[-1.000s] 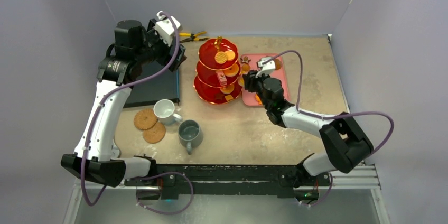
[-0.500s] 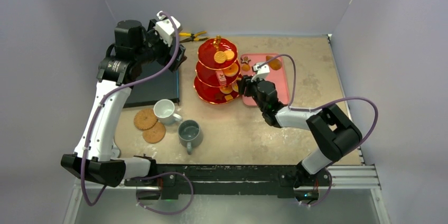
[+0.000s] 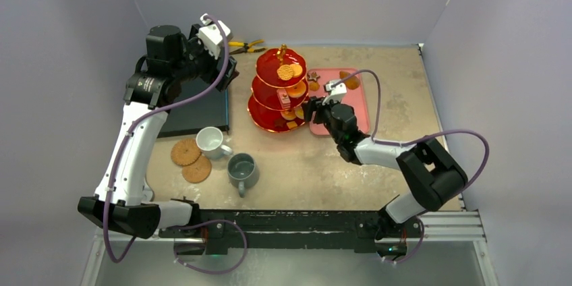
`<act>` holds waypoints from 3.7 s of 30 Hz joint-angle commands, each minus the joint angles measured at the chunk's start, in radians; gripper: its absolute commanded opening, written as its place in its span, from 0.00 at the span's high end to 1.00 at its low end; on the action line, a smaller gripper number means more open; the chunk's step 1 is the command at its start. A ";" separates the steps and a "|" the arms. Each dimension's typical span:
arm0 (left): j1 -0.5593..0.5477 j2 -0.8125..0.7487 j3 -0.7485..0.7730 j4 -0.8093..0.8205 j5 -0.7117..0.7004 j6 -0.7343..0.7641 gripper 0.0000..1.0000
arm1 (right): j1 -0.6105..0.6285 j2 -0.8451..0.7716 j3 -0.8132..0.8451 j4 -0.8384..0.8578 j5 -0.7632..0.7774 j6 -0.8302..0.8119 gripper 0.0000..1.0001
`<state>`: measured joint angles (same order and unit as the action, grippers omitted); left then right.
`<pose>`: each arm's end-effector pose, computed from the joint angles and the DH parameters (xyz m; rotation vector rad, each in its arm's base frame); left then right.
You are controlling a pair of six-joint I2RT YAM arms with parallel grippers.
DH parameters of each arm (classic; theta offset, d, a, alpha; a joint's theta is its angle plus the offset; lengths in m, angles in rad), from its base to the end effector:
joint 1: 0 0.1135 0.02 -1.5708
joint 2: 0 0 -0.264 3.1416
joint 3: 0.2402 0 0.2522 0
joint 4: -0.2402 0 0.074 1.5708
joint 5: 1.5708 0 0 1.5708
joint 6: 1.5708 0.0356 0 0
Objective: Serve the afternoon tea
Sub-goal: Place the desert on the desert table, then pick up the desert from the tray, then place the desert on the desert table.
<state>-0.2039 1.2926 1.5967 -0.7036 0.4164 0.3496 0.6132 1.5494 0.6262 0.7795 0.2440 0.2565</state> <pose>0.2531 -0.0670 0.4565 0.7869 1.7812 -0.3132 0.2645 0.1756 0.2027 -0.1255 1.7251 0.4360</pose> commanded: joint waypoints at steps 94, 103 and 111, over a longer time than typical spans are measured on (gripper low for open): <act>0.004 0.028 0.072 0.009 0.009 -0.008 0.24 | -0.191 0.175 0.304 -0.040 -0.003 -0.138 0.71; 0.004 0.022 0.067 0.001 0.002 -0.001 0.26 | -0.075 -0.092 0.132 -0.119 0.005 -0.115 0.71; 0.004 0.028 0.078 0.004 0.017 -0.012 0.27 | 0.041 -0.354 0.031 -0.227 0.060 -0.033 0.70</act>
<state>-0.2039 1.3266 1.6325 -0.7197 0.4164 0.3504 0.6193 1.3090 0.6754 0.5743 0.2588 0.1673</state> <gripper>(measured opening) 0.739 0.451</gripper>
